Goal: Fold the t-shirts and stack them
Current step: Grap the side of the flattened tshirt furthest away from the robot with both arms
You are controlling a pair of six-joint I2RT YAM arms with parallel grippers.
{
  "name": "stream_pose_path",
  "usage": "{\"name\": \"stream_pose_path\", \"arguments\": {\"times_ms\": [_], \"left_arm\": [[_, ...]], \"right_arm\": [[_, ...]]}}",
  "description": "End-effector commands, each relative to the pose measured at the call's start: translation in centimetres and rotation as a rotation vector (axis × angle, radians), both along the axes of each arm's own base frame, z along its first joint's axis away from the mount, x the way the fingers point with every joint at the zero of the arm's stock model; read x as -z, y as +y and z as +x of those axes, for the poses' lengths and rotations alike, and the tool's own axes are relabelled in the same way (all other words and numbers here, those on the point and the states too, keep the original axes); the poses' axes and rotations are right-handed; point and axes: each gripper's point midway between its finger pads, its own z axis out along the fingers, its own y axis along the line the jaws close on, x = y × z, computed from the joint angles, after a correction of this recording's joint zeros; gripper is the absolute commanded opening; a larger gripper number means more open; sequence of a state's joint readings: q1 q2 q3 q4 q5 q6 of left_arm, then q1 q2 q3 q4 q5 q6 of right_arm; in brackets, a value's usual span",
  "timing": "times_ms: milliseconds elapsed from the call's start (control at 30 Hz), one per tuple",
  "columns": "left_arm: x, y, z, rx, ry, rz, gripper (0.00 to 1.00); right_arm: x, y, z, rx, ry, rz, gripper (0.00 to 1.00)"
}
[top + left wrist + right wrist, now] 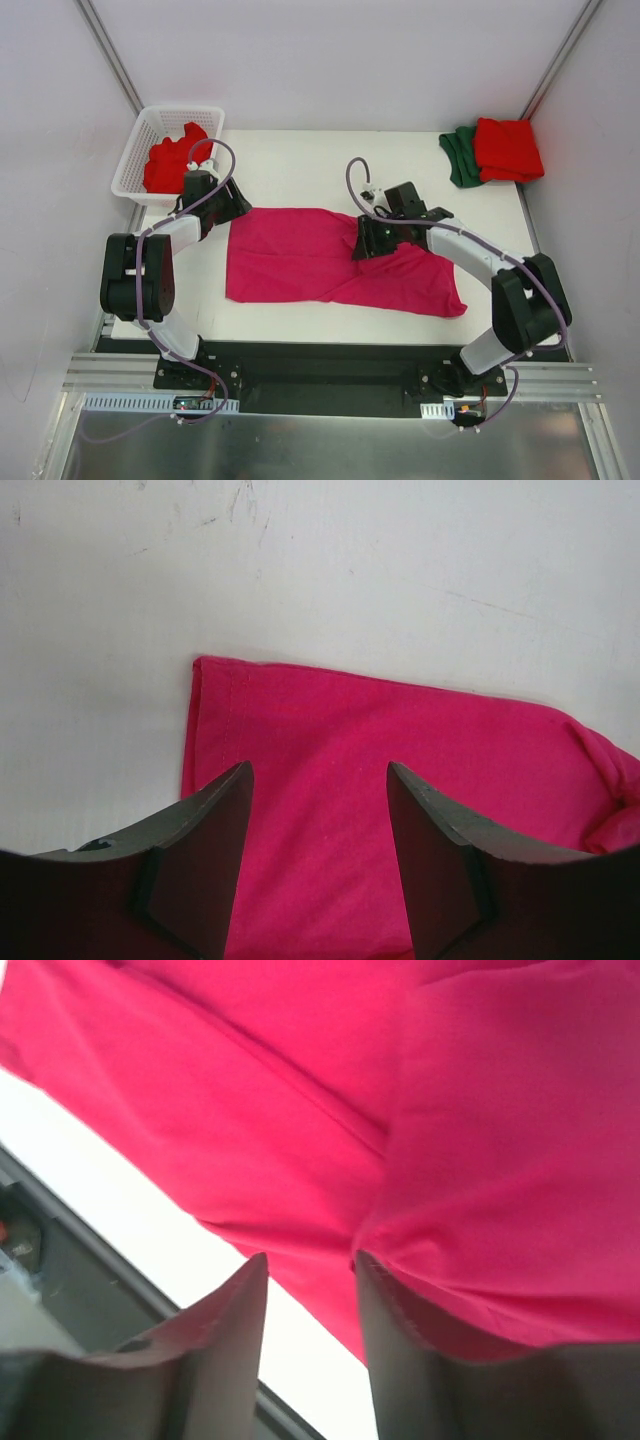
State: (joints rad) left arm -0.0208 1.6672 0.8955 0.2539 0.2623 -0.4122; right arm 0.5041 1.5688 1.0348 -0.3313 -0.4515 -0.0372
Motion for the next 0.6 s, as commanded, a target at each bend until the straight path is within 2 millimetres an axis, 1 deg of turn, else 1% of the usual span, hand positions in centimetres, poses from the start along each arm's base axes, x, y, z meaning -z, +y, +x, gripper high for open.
{"name": "stream_pose_path", "arguments": {"times_ms": [0,133,167,300,567], "left_arm": [[-1.9,-0.8,1.2,0.015,-0.059,-0.024,0.56],[-2.1,-0.8,1.3,0.015,-0.062,-0.024,0.56],[-2.1,-0.8,1.2,0.015,-0.062,-0.024,0.56],[-2.2,-0.7,1.3,0.014,-0.068,-0.020,0.56],[-2.4,-0.8,1.3,0.016,-0.071,-0.020,0.56]], "right_arm": [[-0.7,-2.6,0.1,0.071,-0.095,-0.130,0.47],[0.4,-3.3,-1.1,0.079,-0.078,-0.182,0.48],[1.0,-3.5,-1.4,0.084,-0.071,-0.199,0.48],[2.0,-3.3,-2.1,0.077,-0.056,-0.213,0.48],[2.7,-2.7,-2.3,0.068,-0.045,-0.219,0.48]]}}
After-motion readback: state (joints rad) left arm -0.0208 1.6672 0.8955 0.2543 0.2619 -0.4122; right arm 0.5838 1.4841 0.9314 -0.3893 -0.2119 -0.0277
